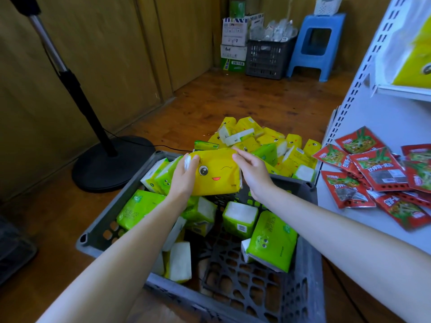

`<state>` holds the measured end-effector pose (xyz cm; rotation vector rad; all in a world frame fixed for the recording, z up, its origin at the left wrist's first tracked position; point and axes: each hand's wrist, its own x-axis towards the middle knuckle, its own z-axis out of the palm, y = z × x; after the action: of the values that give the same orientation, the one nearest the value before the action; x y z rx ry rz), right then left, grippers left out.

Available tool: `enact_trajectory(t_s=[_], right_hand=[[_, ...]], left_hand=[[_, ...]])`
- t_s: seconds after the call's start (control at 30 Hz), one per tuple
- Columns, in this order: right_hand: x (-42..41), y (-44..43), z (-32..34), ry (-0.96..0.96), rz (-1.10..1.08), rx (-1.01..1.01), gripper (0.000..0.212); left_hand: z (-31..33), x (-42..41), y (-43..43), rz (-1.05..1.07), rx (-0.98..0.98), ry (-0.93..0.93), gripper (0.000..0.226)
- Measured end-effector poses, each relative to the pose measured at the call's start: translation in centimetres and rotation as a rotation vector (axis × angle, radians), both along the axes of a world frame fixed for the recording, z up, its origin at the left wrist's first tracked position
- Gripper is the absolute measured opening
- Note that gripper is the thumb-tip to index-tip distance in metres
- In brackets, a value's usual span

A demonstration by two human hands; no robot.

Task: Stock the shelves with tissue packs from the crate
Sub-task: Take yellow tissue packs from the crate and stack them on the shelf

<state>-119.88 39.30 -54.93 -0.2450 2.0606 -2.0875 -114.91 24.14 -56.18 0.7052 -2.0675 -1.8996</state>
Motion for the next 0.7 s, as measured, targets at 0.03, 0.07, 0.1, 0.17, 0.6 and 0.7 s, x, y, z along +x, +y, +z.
enact_trajectory(t_s=[0.03,0.07,0.1,0.17,0.6,0.7], right_hand=[[0.1,-0.1,0.1,-0.009,-0.017,-0.014,0.035],[0.2,-0.2,0.1,-0.02,-0.036,-0.021,0.035],[0.4,-0.4,0.3,-0.028,-0.05,-0.024,0.035],[0.8,-0.5,0.6,-0.024,-0.071,-0.029,0.034],[-0.4,-0.1,-0.7,0.004,0.168,0.083,0.059],[-0.5,-0.5,-1.9,-0.064,0.154,0.094,0.055]], left_hand=[[0.0,0.0,0.0,0.01,0.008,0.007,0.058],[0.1,0.0,0.1,0.02,0.015,0.006,0.055],[0.0,0.0,0.2,0.031,0.01,0.005,0.053],[0.1,-0.1,0.2,0.039,-0.011,0.009,0.049],[0.1,-1.4,-0.4,0.085,0.279,-0.128,0.042],[0.1,-1.3,-1.2,0.003,0.281,-0.137,0.035]])
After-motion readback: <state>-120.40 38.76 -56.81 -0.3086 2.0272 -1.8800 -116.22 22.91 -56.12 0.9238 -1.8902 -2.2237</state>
